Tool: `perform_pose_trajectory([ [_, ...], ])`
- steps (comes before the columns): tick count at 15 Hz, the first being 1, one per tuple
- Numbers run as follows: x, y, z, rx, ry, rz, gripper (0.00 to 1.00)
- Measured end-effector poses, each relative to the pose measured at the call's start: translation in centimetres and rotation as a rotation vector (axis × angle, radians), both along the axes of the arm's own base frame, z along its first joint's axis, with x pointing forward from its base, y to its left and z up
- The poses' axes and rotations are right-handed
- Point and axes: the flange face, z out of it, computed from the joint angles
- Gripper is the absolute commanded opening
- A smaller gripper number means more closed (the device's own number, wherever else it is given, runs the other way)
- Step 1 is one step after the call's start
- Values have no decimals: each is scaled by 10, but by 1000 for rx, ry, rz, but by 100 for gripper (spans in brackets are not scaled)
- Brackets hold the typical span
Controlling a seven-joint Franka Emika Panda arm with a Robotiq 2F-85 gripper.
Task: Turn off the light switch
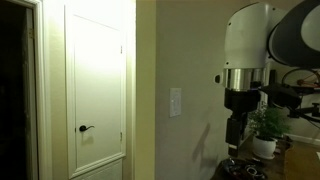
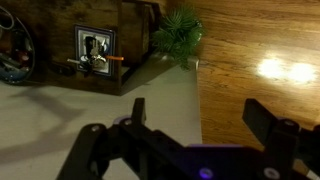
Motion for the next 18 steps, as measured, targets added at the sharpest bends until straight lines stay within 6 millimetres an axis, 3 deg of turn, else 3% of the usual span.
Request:
perform_pose_trajectory([
  [5, 18, -44, 7, 44, -98, -80, 100],
  [9, 36, -68, 11, 81, -230, -117, 100],
  [12, 47, -75, 10, 97, -300, -133, 100],
  [18, 49, -75, 10, 102, -310, -144, 100],
])
